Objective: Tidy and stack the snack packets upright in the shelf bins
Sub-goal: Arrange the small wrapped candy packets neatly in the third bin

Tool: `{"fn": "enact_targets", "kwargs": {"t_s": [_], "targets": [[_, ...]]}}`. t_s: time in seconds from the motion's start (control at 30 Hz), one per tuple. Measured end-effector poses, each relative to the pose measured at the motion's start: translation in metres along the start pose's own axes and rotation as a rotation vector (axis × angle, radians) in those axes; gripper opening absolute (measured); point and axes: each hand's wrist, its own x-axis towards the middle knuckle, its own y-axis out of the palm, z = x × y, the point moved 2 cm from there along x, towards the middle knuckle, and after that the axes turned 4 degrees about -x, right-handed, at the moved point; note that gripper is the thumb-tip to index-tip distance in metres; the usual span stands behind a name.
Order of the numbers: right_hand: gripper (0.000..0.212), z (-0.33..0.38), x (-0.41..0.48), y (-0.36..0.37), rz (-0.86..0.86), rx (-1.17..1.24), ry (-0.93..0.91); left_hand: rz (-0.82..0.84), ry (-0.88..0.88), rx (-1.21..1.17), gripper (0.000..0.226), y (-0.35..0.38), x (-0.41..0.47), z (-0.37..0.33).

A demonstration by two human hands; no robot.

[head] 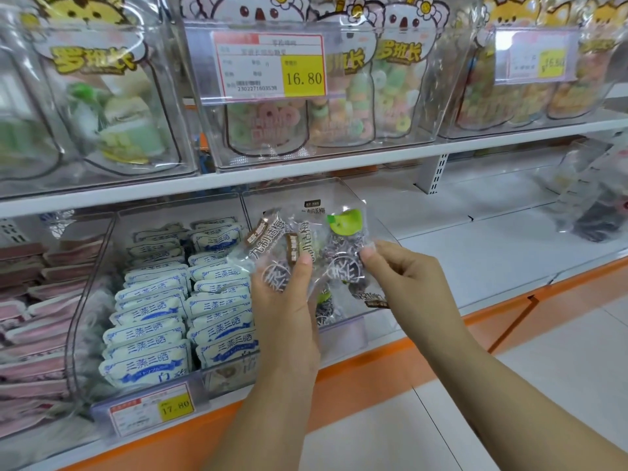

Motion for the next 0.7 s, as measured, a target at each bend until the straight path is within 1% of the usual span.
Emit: {"fn": "enact_targets", "kwargs": {"t_s": [0.07,0.1,0.2,0.23,0.3,0.37,0.43,0.5,0.53,0.63,0.7], "targets": [[0.019,0.0,0.001,0.002,-0.029,0.021,0.019,0.02,0.001,0.01,0.043,0.002,-0.001,0.002],[0.015,0.0,0.002,0.003,-0.049,0.024,0.018,0.033,0.005,0.025,0.047,0.003,-0.002,0.002],[0.016,-0.002,0.004,0.005,-0.124,0.006,0.026,0.069,0.021,0.074,0.072,0.006,-0.004,0.003],[0.018,-0.002,0.004,0.005,-0.15,0.003,0.036,0.084,0.033,0.071,0.075,0.007,-0.004,0.002],[0.021,-0.001,0.004,0.003,-0.18,0.01,0.064,0.103,0.082,0.105,0.073,0.007,-0.002,-0.002],[0.018,0.001,0.005,-0.005,-0.207,0.066,0.074,0.096,0.175,0.227,0.062,0.006,-0.001,-0.01],[0.019,0.001,0.009,-0.021,-0.276,0.065,0.056,0.043,0.285,0.321,0.054,0.001,0.003,-0.022],[0.023,-0.003,0.011,-0.036,-0.362,0.078,0.078,-0.021,0.338,0.394,0.052,-0.007,0.01,-0.031],[0.025,-0.007,0.011,-0.041,-0.407,0.142,0.112,-0.033,0.344,0.431,0.052,-0.009,0.012,-0.033],[0.032,-0.011,0.008,-0.044,-0.517,0.452,0.244,-0.03,0.317,0.502,0.052,-0.012,0.013,-0.026],[0.036,-0.012,0.004,-0.038,-0.548,0.655,0.308,-0.033,0.297,0.538,0.049,-0.007,0.006,-0.018]]}}
